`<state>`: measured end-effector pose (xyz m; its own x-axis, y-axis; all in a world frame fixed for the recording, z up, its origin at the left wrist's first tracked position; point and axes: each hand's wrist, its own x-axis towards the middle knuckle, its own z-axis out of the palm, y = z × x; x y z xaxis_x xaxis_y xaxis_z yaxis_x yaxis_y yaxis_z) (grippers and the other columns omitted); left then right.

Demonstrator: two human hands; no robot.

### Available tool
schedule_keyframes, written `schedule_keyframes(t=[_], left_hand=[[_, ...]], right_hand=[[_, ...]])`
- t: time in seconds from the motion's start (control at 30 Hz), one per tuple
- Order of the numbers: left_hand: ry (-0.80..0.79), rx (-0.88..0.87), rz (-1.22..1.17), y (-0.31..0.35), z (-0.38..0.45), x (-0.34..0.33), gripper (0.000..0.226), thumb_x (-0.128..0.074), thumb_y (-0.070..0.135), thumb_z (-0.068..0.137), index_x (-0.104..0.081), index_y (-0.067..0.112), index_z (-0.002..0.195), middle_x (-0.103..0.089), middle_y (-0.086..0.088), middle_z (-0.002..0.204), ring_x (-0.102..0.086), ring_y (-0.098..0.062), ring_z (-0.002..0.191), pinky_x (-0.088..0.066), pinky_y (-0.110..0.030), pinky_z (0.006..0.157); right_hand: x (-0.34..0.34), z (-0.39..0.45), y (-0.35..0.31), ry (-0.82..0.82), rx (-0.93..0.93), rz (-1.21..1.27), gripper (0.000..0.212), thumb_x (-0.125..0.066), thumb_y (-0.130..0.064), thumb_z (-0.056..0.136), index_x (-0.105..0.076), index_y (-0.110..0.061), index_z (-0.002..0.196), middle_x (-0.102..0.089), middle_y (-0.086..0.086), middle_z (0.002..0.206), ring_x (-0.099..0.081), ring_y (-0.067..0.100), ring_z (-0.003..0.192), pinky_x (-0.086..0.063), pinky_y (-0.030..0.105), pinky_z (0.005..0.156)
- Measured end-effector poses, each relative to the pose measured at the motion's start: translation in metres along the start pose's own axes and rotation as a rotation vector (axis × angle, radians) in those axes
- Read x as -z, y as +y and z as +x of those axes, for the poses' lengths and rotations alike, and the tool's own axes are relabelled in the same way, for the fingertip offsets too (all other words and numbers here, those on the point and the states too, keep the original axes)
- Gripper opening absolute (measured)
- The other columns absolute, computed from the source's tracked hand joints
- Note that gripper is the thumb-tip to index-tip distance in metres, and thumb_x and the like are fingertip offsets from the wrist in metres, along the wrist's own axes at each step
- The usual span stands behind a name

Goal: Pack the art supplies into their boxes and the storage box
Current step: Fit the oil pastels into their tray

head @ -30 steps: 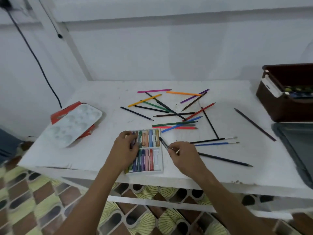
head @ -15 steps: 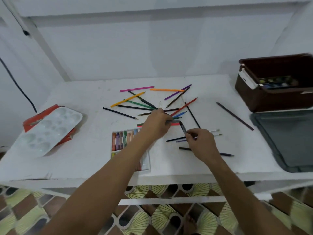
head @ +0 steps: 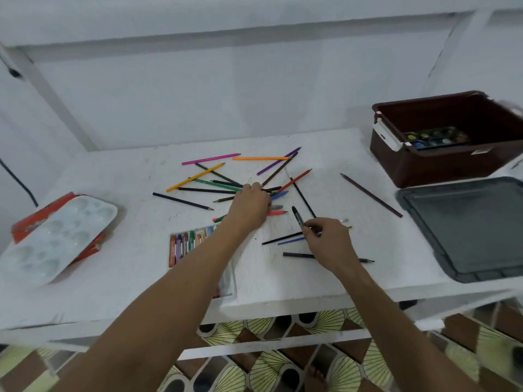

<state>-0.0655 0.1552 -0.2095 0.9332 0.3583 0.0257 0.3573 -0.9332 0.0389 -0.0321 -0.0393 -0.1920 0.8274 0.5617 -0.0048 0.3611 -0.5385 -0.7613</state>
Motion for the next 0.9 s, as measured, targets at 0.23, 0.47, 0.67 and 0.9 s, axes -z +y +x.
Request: schedule_keyframes(t=[0.23, 0.47, 0.67, 0.9], left_hand=[[0.076, 0.120, -0.372, 0.002, -0.009, 0.018, 0.024, -0.058, 0.026, 0.094, -0.070, 0.013, 0.110, -0.056, -0.010, 0.100, -0.052, -0.020, 0.087, -0.041, -0.028, 0.072], [0.084, 0.403, -0.623, -0.023, -0.091, 0.041, 0.026, -0.055, 0.036, 0.095, -0.071, 0.016, 0.095, -0.064, 0.006, 0.079, -0.055, -0.005, 0.065, -0.037, -0.016, 0.055], [-0.008, 0.594, -0.728, -0.037, -0.172, 0.032, 0.016, -0.062, 0.032, 0.089, -0.071, 0.022, 0.082, -0.069, 0.006, 0.074, -0.064, -0.005, 0.064, -0.050, -0.018, 0.058], [0.037, 0.596, -0.703, -0.026, -0.176, 0.027, 0.007, -0.065, 0.028, 0.088, -0.064, 0.023, 0.093, -0.059, 0.009, 0.077, -0.059, -0.005, 0.065, -0.042, -0.008, 0.052]], right_hand=[[-0.002, -0.008, -0.006, -0.058, 0.012, 0.058, 0.019, -0.059, -0.017, 0.092, -0.070, -0.007, 0.103, -0.068, 0.003, 0.095, -0.055, 0.005, 0.079, -0.039, 0.002, 0.062], [-0.036, -0.029, -0.033, -0.262, 0.077, 0.082, 0.018, -0.059, -0.020, 0.091, -0.072, -0.011, 0.100, -0.067, -0.003, 0.083, -0.061, 0.006, 0.073, -0.053, 0.021, 0.073], [-0.063, -0.055, -0.049, -0.386, 0.140, 0.064, 0.019, -0.058, -0.020, 0.091, -0.072, -0.012, 0.099, -0.069, -0.001, 0.081, -0.065, 0.008, 0.072, -0.054, 0.021, 0.072], [-0.079, -0.066, -0.055, -0.356, 0.144, 0.013, 0.015, -0.059, -0.019, 0.091, -0.071, -0.009, 0.092, -0.069, 0.003, 0.080, -0.063, 0.009, 0.066, -0.044, 0.009, 0.059]])
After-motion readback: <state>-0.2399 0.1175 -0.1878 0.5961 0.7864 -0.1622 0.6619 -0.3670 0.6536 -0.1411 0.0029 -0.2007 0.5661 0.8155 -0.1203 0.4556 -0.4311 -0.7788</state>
